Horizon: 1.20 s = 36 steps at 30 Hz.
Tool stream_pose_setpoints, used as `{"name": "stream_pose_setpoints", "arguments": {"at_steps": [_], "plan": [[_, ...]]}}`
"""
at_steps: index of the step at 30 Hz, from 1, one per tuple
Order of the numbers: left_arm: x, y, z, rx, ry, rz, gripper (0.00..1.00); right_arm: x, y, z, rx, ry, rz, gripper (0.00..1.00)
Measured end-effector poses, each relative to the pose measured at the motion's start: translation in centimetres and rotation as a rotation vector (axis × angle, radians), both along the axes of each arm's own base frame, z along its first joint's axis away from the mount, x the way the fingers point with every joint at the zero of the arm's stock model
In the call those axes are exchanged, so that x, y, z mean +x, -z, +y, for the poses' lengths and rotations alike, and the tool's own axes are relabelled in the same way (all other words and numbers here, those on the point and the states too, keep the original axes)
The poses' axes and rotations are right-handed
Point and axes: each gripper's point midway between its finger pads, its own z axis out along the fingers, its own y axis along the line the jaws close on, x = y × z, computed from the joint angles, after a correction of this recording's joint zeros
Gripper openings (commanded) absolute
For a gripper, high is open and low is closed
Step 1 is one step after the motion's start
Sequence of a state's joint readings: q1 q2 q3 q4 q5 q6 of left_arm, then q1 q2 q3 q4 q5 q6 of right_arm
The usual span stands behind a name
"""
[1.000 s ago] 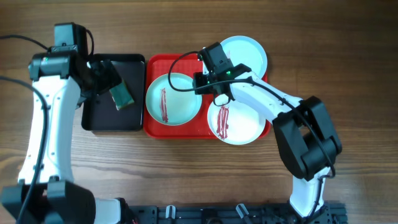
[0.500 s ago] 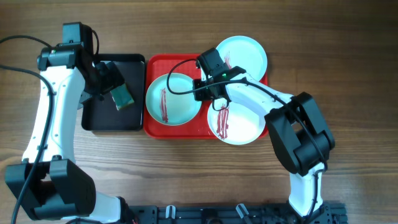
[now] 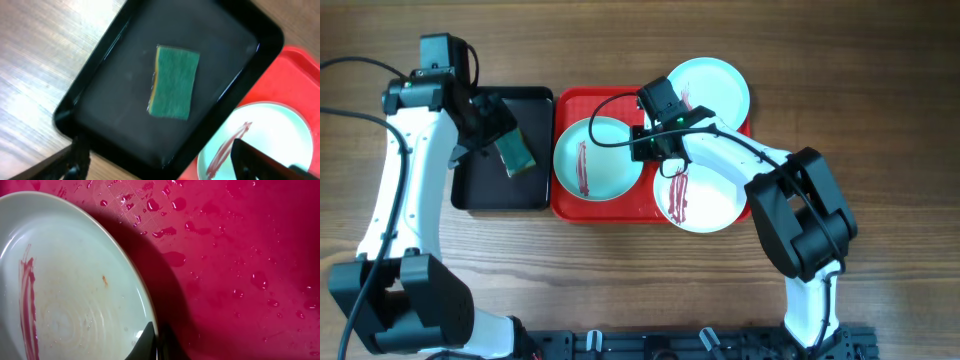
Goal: Clean dirty plates on tray and stack at the side
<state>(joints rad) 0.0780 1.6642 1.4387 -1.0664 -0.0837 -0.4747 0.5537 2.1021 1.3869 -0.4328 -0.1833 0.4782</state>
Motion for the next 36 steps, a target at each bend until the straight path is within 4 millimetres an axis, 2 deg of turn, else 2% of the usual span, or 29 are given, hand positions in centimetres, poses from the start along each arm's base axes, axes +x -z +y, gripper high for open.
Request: {"name": "stream_pose_setpoints", "arguments": {"at_steps": [7,13,18,21,24,28,31,36], "plan": [[1.5,3.6,0.1,-0.004,-0.023,-0.075,0.81,0.0,0.0,0.0,0.0,0.001,0.0,0.04],[2.8,6.8,-0.4,-0.003,0.08,-0.081,0.8,0.0,0.0,0.0,0.0,0.001,0.001,0.04],[3.3,10.3,-1.3,-0.043,0.169,-0.023,0.74,0.0,0.0,0.0,0.0,0.001,0.0,0.04],[3.3,11.6,-1.4,-0.05,0.181,0.001,0.62,0.0,0.0,0.0,0.0,0.001,0.0,0.04],[3.0,12.5,-1.5,-0.054,0.192,0.024,0.53,0.0,0.0,0.0,0.0,0.001,0.0,0.04],[2.9,12.6,-1.6,-0.057,0.195,0.026,0.5,0.0,0.0,0.0,0.0,0.001,0.0,0.04],[2.9,12.6,-1.5,-0.053,0.195,0.027,0.39,0.0,0.0,0.0,0.0,0.001,0.0,0.04],[2.8,12.6,-1.4,-0.046,0.189,0.031,0.25,0.0,0.0,0.0,0.0,0.001,0.0,0.04]]}}
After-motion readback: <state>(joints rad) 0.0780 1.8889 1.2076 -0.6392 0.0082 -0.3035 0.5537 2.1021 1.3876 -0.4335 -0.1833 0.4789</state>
